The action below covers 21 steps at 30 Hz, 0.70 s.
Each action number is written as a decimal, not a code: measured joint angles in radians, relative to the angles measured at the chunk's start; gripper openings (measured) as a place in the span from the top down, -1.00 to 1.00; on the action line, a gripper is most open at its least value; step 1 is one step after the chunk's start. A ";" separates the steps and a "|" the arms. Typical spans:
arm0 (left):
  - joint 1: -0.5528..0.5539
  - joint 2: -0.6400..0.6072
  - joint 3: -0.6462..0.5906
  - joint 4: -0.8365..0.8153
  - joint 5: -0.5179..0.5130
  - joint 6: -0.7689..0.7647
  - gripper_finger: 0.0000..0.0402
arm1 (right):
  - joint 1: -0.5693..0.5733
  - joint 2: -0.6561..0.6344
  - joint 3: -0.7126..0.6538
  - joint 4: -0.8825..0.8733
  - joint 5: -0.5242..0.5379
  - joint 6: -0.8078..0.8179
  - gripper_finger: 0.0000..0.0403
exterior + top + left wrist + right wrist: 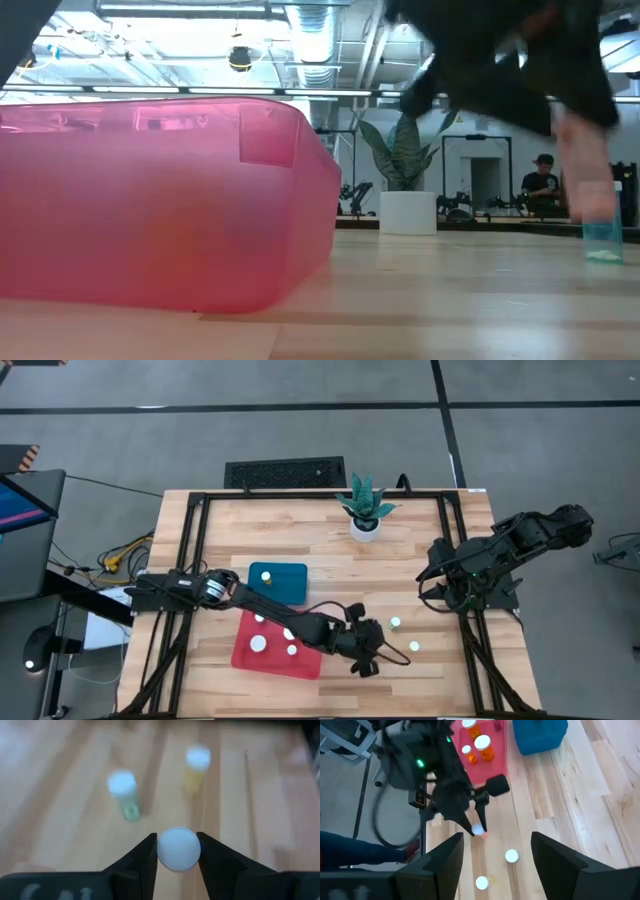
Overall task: Pick and place medicine bottles into bin by pill shape (circle, oval)
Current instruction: Put the pink tablet bottle into the blue bin
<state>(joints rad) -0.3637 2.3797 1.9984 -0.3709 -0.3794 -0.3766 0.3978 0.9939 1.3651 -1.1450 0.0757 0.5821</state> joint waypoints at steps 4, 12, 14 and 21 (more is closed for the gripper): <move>0.011 -0.097 0.003 -0.080 -0.082 -0.031 0.41 | 0.000 0.000 0.000 0.000 0.000 -0.016 -0.19; 0.029 -0.362 0.004 -0.547 -0.291 -0.219 0.41 | 0.000 -0.002 0.000 -0.005 -0.002 -0.045 -0.19; 0.026 -0.427 0.005 -0.690 -0.357 -0.297 0.41 | 0.000 -0.007 0.000 -0.007 -0.002 -0.058 -0.19; -0.012 -0.622 -0.157 -1.087 -0.510 -0.676 0.41 | 0.000 -0.007 0.001 -0.007 -0.002 -0.081 -0.19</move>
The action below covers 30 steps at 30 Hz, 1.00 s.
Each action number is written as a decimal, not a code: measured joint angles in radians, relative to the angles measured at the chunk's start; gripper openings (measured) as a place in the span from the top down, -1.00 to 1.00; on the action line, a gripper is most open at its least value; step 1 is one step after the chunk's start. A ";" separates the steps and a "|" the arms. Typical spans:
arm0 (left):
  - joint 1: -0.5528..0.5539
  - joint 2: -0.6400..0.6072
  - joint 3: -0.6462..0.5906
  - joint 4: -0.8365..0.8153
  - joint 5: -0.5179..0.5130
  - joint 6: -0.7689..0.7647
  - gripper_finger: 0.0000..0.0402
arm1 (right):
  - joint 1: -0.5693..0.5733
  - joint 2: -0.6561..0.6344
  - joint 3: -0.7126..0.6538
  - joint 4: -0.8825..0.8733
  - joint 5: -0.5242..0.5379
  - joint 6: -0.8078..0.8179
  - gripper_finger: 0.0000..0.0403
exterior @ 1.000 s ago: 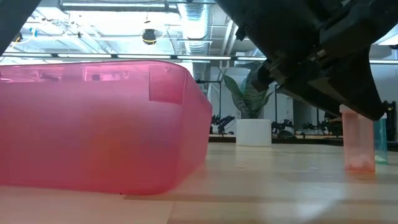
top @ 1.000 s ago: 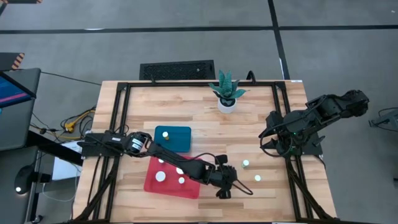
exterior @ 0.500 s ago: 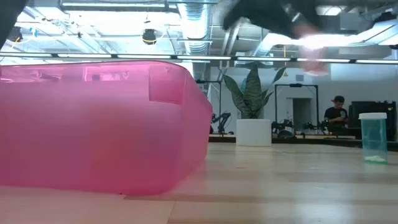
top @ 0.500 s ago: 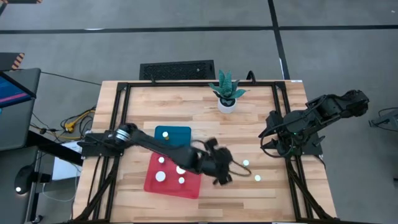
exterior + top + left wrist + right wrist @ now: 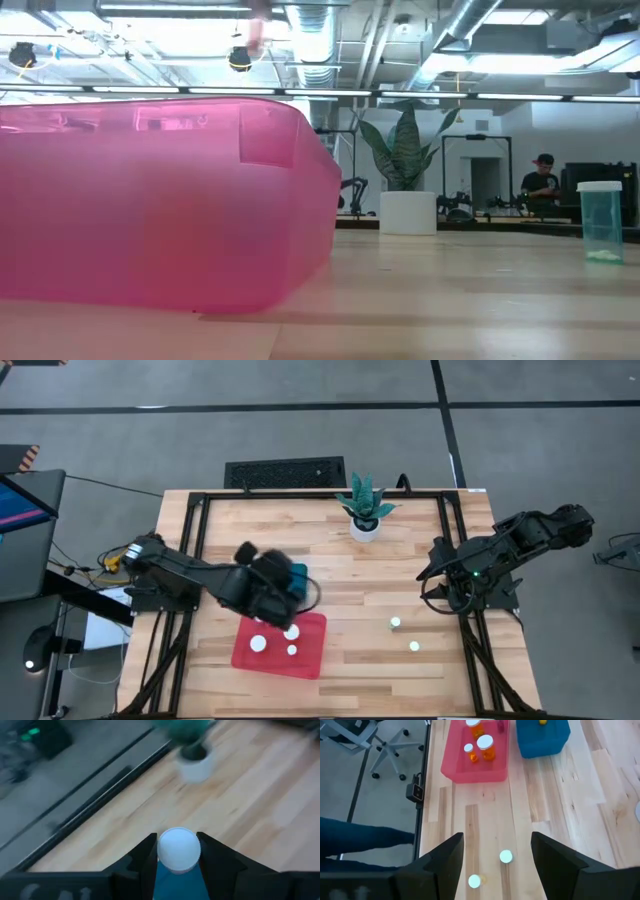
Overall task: Pick and place medicine bottles into bin by pill shape (circle, oval)
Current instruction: Put the pink tablet bottle into the blue bin
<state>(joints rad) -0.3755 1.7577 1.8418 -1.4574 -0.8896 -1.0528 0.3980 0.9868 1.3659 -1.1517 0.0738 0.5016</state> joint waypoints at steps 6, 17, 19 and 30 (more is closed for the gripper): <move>0.004 -0.183 -0.450 0.258 0.007 -0.156 0.41 | -0.001 0.000 0.000 0.004 0.004 -0.006 -0.19; 0.154 -0.251 -0.925 1.024 0.241 0.216 0.41 | -0.001 0.000 0.000 0.036 0.007 0.009 -0.19; 0.182 -0.249 -0.932 1.027 0.263 0.262 0.41 | -0.001 0.000 0.000 0.036 0.012 0.019 -0.19; 0.241 -0.177 -0.931 1.095 0.335 0.459 0.41 | -0.001 0.000 0.000 0.038 0.041 0.054 -0.19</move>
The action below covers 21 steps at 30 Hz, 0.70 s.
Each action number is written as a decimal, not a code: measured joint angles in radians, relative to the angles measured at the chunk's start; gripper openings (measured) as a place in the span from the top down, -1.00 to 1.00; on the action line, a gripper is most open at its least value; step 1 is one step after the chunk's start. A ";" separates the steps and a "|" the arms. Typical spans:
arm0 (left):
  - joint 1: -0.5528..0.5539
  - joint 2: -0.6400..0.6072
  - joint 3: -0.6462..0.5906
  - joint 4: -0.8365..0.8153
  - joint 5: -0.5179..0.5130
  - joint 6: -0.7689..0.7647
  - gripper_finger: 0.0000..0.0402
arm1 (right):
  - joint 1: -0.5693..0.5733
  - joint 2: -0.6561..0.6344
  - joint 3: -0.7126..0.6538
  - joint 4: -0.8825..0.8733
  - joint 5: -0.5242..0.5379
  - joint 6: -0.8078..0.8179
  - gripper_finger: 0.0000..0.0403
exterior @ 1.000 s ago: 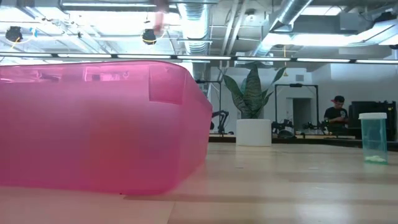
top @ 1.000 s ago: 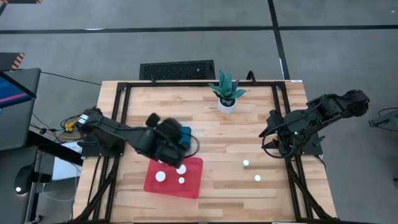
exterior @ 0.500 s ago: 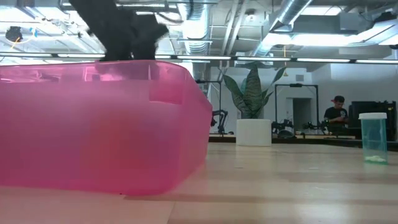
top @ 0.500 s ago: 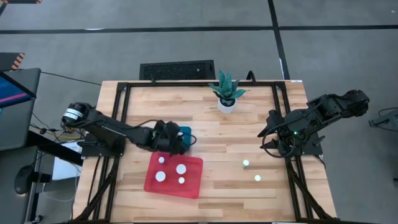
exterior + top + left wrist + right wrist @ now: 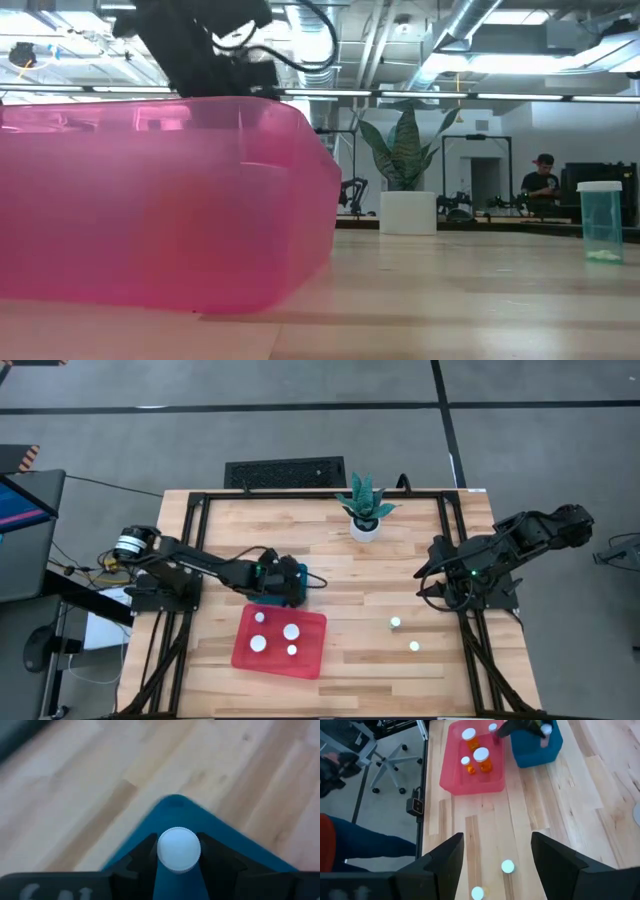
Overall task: Pick and place medicine bottles into bin by pill shape (circle, oval)
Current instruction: Put the pink tablet bottle into the blue bin
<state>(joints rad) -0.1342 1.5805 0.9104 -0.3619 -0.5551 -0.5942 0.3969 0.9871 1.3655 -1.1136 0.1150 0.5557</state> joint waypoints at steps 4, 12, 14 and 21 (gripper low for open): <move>-0.016 0.057 0.000 0.054 0.020 0.028 0.41 | 0.000 0.000 0.000 0.000 0.000 0.003 -0.19; -0.022 0.069 0.001 0.053 -0.045 0.036 0.41 | 0.000 0.000 0.000 0.001 0.000 0.013 -0.19; -0.022 0.078 0.001 0.059 -0.062 0.025 0.41 | 0.000 0.000 0.000 0.000 0.000 0.013 -0.19; -0.019 0.123 0.001 0.078 -0.065 0.000 0.41 | 0.000 0.000 0.000 -0.001 0.000 0.013 -0.19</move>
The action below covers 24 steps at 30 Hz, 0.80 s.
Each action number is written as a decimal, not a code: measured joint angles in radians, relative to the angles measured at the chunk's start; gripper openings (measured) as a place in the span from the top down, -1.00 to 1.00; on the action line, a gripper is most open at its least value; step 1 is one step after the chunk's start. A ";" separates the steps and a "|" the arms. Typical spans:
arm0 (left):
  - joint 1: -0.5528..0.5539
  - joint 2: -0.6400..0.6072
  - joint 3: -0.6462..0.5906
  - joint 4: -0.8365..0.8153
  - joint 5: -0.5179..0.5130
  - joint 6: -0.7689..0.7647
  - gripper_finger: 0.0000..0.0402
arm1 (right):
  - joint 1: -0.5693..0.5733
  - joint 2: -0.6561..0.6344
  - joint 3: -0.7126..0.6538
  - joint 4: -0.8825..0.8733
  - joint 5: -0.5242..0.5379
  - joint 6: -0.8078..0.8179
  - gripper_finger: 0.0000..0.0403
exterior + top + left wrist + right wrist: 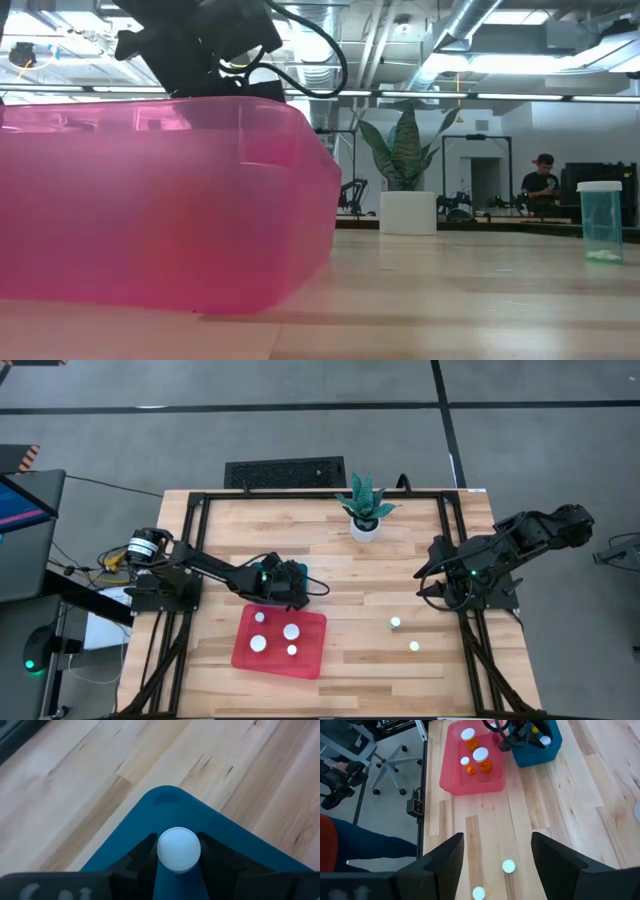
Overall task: Pick and place medicine bottles into bin by pill shape (circle, oval)
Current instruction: Put the pink tablet bottle into the blue bin, then put the blue tablet bottle into the blue bin
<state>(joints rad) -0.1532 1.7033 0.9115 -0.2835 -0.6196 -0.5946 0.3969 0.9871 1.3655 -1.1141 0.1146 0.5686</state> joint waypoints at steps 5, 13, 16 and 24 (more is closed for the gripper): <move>0.000 -0.005 0.000 0.007 -0.003 -0.005 0.41 | 0.000 0.000 0.000 -0.002 0.000 -0.001 -0.19; 0.000 -0.006 0.000 0.009 0.039 -0.019 0.18 | 0.000 0.000 0.000 -0.009 0.000 -0.001 -0.19; 0.000 -0.006 0.000 0.009 0.039 -0.019 0.05 | 0.000 0.000 0.000 -0.009 0.000 -0.001 -0.19; 0.000 -0.006 0.034 -0.033 0.038 -0.007 -0.14 | 0.000 0.000 0.000 -0.008 0.000 -0.001 -0.19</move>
<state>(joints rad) -0.1535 1.6970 0.9454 -0.3161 -0.5817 -0.6014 0.3969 0.9871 1.3655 -1.1225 0.1146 0.5678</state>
